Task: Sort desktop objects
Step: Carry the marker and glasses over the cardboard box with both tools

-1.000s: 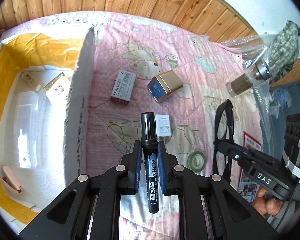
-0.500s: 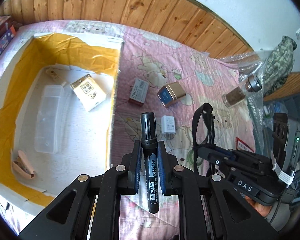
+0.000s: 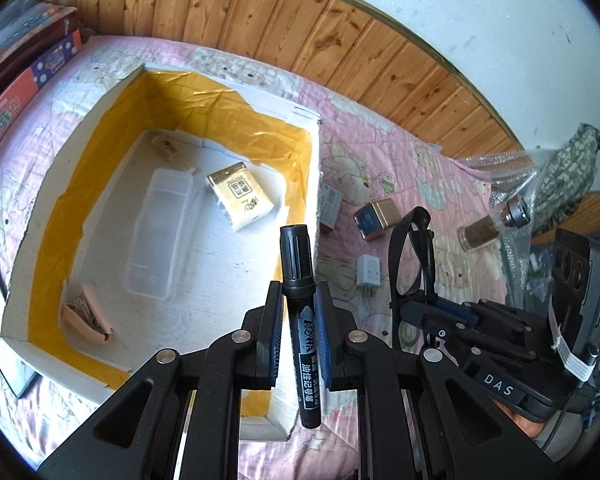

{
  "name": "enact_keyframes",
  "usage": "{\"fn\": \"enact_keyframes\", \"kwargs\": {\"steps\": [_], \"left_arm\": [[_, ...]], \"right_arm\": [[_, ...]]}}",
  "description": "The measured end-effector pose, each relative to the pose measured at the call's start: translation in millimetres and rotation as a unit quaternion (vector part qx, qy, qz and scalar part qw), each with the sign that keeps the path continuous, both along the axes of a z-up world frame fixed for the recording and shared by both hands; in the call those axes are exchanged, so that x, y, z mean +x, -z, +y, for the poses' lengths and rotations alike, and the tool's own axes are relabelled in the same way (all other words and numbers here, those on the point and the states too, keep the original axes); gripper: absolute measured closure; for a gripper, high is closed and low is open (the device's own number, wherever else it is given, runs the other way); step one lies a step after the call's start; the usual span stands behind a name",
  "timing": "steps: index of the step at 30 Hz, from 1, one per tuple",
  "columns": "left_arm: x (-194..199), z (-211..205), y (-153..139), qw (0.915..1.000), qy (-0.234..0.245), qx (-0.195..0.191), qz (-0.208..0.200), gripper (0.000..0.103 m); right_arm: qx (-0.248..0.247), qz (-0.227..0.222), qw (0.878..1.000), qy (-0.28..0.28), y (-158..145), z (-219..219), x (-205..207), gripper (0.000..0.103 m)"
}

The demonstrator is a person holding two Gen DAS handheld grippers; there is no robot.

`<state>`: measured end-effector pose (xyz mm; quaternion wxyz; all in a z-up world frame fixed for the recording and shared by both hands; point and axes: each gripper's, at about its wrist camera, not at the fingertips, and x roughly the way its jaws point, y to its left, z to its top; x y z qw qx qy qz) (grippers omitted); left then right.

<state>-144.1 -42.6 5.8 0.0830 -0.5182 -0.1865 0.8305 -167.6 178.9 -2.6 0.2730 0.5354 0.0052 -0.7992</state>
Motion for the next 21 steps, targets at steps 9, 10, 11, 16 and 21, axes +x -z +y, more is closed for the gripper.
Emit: {"fn": "enact_keyframes", "kwargs": {"steps": [9,10,11,16,21], "left_arm": [[1.2,-32.1,-10.1,0.9992,-0.039,0.001,0.011,0.088],[1.2,-35.3,-9.4,0.9990,-0.043,0.000,0.010,0.088],[1.2,-38.5,-8.1,0.9989,-0.046,-0.003,0.008,0.088],[2.4,-53.6,2.3,0.9977,-0.066,-0.013,-0.003,0.088],[2.5,-64.1,13.5,0.9963,-0.082,-0.024,-0.014,0.088]], "right_arm": [[-0.001,0.015,0.998,-0.057,-15.1,-47.3,-5.5,0.087],[-0.001,0.017,0.998,-0.062,-16.5,-52.3,-6.4,0.087],[-0.002,0.018,0.998,-0.067,-17.9,-57.3,-7.2,0.087],[-0.001,0.023,0.996,-0.091,-21.7,-82.8,-12.6,0.087],[0.006,0.025,0.993,-0.114,-18.9,-108.8,-18.0,0.087]]}}
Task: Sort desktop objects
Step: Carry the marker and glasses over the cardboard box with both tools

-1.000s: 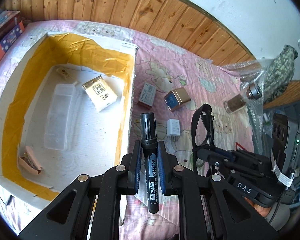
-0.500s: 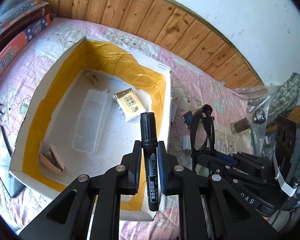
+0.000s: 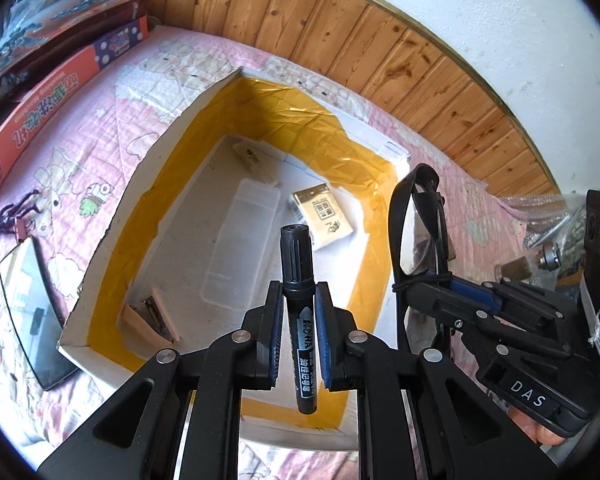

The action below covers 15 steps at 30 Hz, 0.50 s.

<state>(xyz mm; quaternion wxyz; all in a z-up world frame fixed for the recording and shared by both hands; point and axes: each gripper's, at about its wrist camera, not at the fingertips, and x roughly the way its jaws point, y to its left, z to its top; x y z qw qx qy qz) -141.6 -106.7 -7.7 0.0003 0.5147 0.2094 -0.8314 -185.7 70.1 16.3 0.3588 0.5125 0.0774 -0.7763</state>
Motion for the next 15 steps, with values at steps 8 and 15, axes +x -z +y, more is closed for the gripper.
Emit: {"fn": "enact_keyframes", "kwargs": {"steps": [8,15], "left_arm": [[-4.6,-14.5,19.7,0.9993,-0.024,-0.014,-0.024,0.088],[-11.1,-20.8,40.8,0.9975,-0.038,-0.017,-0.057,0.088]], "right_arm": [[0.012,-0.016,1.000,-0.023,19.9,-32.5,-10.1,0.087],[0.033,-0.033,0.999,-0.028,43.5,-50.8,-22.8,0.087]]}}
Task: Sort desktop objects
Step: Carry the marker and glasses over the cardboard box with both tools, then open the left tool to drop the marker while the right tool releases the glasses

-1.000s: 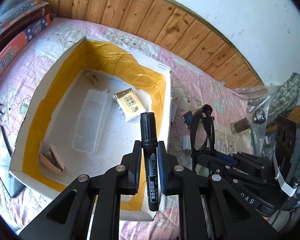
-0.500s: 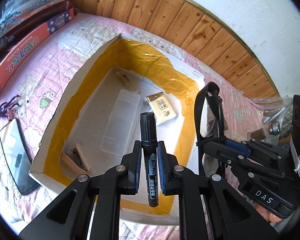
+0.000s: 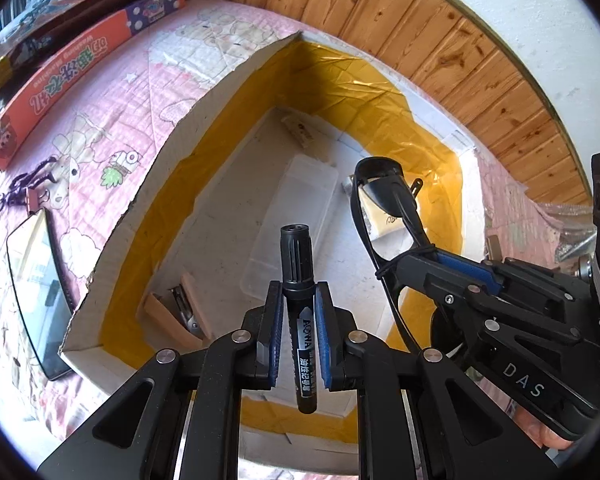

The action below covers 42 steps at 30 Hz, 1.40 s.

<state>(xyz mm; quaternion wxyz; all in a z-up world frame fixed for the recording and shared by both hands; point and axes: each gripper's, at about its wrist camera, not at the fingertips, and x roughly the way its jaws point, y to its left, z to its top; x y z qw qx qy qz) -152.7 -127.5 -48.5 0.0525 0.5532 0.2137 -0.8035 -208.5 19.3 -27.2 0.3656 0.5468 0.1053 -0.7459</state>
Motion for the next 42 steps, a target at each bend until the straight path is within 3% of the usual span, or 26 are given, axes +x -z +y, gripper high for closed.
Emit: {"fn": "enact_keyframes", "kwargs": {"steps": [13,25,33,42], "left_arm": [[-10.6,-1.7,41.9,0.9965,-0.013,0.030,-0.077,0.088],[-8.2,-9.6,42.9,0.9956,-0.025,0.026,-0.087,0.087],[-6.0,-13.4,36.2,0.9959,-0.031,0.017,-0.083,0.082],[0.7,-17.5,25.1,0.9965,-0.037,0.020,-0.072,0.075]], "right_arm": [[0.046,-0.025,0.999,-0.011,41.4,-22.1,-12.5,0.089],[0.078,-0.030,0.996,-0.020,57.9,-34.4,-11.6,0.087],[0.067,-0.034,0.997,-0.008,52.1,-31.1,-12.5,0.087],[0.017,-0.034,0.999,0.029,20.2,-5.8,-14.2,0.084]]}}
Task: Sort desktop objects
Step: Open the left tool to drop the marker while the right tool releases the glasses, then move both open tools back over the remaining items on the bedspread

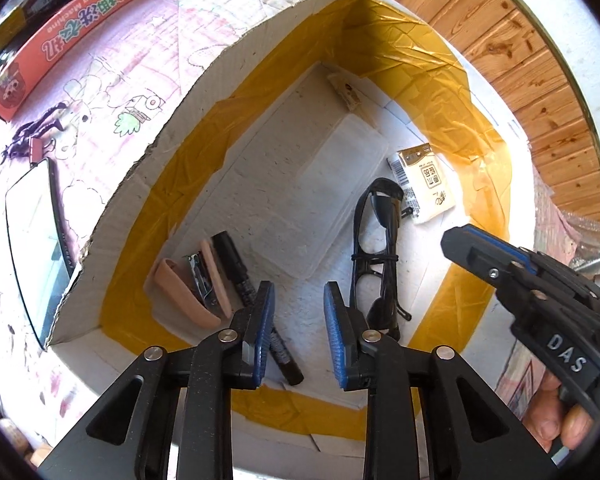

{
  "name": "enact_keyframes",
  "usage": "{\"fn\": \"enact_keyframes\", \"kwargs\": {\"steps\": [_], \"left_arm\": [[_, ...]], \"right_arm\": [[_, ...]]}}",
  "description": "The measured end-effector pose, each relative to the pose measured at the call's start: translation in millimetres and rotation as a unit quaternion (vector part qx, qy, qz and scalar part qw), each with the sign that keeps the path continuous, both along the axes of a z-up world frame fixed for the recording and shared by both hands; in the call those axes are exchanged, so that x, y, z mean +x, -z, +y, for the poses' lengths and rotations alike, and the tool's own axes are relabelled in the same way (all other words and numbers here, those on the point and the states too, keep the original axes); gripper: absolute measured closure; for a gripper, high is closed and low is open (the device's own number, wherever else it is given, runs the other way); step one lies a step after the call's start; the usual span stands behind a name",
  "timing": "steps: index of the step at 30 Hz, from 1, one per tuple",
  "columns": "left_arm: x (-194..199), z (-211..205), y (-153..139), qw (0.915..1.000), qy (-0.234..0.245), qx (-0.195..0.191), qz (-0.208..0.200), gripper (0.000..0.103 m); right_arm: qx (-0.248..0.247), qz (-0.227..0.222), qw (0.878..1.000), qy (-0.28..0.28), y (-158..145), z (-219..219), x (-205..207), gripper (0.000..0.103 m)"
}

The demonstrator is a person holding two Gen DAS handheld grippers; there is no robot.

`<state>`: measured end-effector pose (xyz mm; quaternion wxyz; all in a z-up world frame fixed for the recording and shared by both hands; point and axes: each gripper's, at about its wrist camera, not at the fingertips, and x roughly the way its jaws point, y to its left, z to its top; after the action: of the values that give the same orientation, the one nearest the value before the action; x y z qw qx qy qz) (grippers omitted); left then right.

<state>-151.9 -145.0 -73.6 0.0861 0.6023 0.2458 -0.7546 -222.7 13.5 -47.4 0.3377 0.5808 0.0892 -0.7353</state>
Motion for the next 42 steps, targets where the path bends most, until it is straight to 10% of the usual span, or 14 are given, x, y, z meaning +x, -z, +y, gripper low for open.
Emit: {"fn": "enact_keyframes", "kwargs": {"steps": [42], "left_arm": [[-6.7,77.8,-82.9,0.9849,0.108,-0.057,0.122,0.064]], "right_arm": [[-0.148,0.036,0.984,0.088,-57.2,132.6,41.9,0.073]]}}
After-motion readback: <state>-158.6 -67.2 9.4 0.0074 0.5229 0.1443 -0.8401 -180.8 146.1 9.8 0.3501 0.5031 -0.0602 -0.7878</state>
